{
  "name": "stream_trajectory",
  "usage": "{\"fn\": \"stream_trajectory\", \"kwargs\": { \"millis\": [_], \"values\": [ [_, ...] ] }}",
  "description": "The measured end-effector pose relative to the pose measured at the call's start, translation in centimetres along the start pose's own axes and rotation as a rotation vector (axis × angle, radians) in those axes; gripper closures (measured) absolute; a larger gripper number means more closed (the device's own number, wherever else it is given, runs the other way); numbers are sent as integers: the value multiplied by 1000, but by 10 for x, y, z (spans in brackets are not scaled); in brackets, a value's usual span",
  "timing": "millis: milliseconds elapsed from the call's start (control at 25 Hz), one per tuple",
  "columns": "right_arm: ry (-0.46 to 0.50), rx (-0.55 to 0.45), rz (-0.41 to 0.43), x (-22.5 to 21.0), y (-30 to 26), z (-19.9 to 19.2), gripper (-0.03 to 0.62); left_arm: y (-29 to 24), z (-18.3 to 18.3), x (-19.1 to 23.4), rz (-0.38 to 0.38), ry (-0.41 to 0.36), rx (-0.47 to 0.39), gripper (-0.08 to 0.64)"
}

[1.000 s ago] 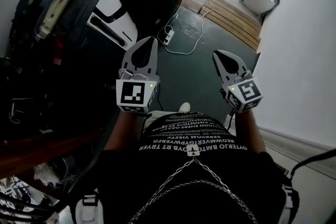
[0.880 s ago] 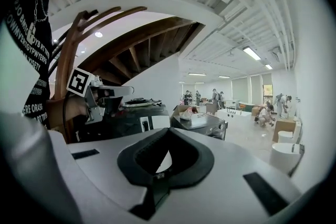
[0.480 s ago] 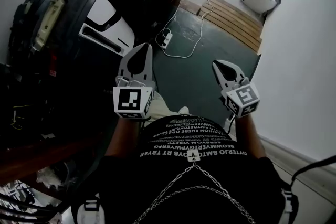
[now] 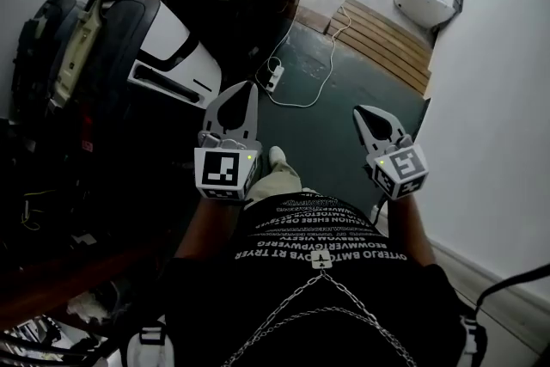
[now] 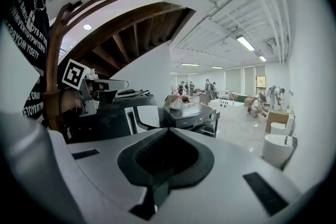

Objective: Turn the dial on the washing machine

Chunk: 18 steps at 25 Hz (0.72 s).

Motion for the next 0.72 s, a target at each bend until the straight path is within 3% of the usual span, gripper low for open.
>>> {"fn": "stream_trajectory", "kwargs": {
  "millis": [280,720],
  "values": [
    [17,-2,-37,-13,-63,29,595,-48,13,53,-47,-58,-64,554],
    [41,-8,-52,3,-157,78,595,-85,3,148,-95,-32,-38,554]
  ]
}}
Point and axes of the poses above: the fingertips, and each gripper's own axes: y backward along the fingers, x to its left, z out of its top, the point moved 7 cm from there along y, backward along the fingers, and after that the axes turned 15 degrees about -z, right-handed, at the moved point
